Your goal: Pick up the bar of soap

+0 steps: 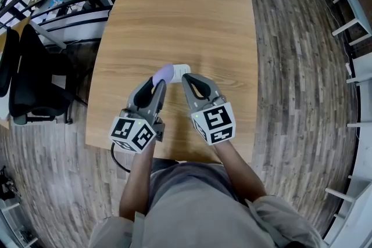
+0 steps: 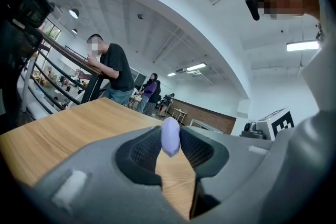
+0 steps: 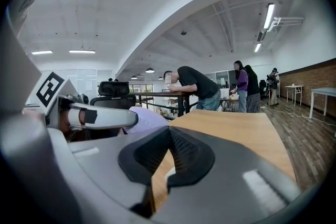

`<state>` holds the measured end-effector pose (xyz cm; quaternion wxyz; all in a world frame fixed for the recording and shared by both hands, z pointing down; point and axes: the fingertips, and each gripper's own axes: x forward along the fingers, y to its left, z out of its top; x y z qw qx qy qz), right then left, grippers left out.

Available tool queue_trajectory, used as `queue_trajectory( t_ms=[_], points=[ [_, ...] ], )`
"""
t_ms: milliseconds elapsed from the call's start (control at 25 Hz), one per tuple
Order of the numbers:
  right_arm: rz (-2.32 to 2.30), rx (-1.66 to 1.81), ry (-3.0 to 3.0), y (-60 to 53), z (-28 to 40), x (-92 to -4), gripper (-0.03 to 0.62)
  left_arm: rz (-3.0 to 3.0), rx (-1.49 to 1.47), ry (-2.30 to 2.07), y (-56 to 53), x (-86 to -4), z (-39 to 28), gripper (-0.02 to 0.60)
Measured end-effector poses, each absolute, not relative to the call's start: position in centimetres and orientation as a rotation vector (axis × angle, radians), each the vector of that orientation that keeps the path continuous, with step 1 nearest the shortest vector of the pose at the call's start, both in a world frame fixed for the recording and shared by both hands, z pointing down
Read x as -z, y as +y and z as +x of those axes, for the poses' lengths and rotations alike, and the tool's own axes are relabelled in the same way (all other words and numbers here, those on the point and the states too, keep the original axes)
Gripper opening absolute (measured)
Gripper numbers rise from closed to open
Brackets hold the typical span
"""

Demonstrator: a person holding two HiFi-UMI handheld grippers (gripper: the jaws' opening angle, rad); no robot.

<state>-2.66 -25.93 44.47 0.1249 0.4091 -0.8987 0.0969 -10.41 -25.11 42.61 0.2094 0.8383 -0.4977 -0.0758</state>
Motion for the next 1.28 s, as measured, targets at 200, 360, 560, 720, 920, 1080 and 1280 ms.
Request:
queue_trajectory(
  t_ms=[200, 360, 560, 720, 920, 1080, 1280],
  points=[
    [1.203, -0.258, -2.645, -25.4, -2.4, -43.0, 0.002, 2.346, 0.236, -1.396, -24.5, -41.5, -10.4, 0.117],
    [1.217, -0.238, -2.659, -25.1, -2.0, -41.9, 0.002, 2.350, 0.224, -1.411, -24.0, -40.4, -10.1, 0.117],
    [1.237, -0.209, -2.677, -24.6, -1.1, -40.3, 0.002, 2.383, 0.253, -1.426, -23.4, -39.3, -9.6, 0.117],
    [1.240, -0.194, -2.691, -24.2, -0.9, -39.8, 0.002, 2.390, 0.249, -1.435, -23.0, -38.6, -9.4, 0.117],
    [1.239, -0.180, -2.705, -24.0, -0.7, -39.0, 0.002, 2.395, 0.240, -1.448, -22.7, -38.0, -9.2, 0.117],
    [1.240, -0.176, -2.708, -23.8, -0.5, -38.6, 0.002, 2.402, 0.259, -1.449, -22.5, -37.7, -9.1, 0.117],
    [1.237, -0.166, -2.713, -23.7, -0.3, -38.3, 0.002, 2.401, 0.272, -1.451, -22.3, -37.3, -9.0, 0.117]
  ],
)
